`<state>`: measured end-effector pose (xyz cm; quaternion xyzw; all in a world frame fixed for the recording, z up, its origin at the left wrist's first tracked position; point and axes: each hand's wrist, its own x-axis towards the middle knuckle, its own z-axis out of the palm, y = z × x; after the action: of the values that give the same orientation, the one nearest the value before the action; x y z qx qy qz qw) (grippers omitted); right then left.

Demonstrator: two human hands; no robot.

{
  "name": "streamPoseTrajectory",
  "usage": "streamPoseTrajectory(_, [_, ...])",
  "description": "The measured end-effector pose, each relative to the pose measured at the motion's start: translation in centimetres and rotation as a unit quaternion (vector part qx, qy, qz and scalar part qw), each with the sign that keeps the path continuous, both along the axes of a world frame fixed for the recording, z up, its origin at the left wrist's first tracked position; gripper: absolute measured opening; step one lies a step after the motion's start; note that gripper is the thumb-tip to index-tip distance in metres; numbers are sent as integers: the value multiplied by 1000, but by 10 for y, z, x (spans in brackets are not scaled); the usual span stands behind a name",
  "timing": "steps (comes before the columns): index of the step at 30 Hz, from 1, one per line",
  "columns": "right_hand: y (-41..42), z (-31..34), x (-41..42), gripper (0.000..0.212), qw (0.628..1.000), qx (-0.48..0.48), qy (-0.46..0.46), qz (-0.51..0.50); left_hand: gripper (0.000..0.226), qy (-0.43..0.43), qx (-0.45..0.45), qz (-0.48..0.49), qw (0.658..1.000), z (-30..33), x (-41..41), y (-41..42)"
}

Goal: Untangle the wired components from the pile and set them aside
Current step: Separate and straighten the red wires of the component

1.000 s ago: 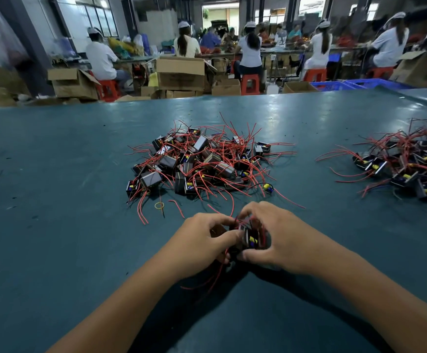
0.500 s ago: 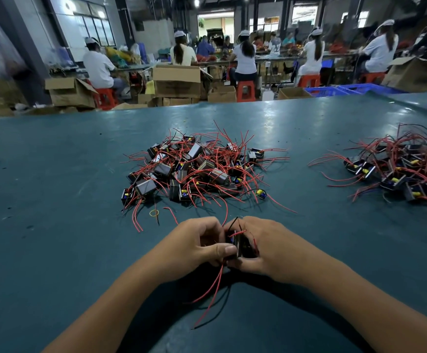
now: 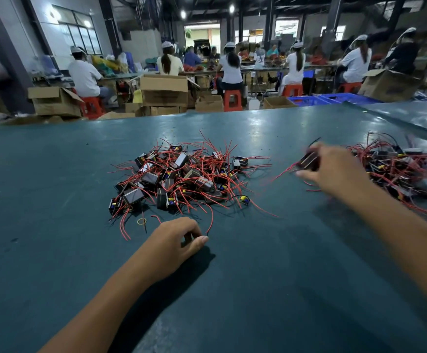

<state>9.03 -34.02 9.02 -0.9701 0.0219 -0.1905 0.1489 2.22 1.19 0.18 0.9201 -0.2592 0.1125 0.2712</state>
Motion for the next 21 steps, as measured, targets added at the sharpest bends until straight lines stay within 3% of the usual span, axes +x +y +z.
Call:
streamPoseTrajectory(2, [-22, 14, 6, 84, 993, -6, 20, -118, 12, -12, -5, -1, 1000, 0, -1, -1])
streamPoseTrajectory(4, [-19, 15, 5, 101, 986, -34, 57, -156, 10, -14, -8, 2, 1000, 1, -1, -1])
streamPoseTrajectory(6, [7, 6, 1, 87, 993, -58, 57, -88, 10, -13, -5, 6, 1000, 0, 0, 0])
streamPoseTrajectory(9, [57, -10, 0, 41, 990, -65, 83, 90, 9, -13, 3, 12, 1000, 0, 1, 0])
streamPoseTrajectory(11, [84, -18, 3, 28, 980, -61, 90, 165, 9, -14, 4, 13, 1000, 0, 0, 0])
streamPoseTrajectory(21, [144, -24, 48, 11, 979, -48, 54, 189, 9, -36, -11, 70, 997, 0, 6, 8])
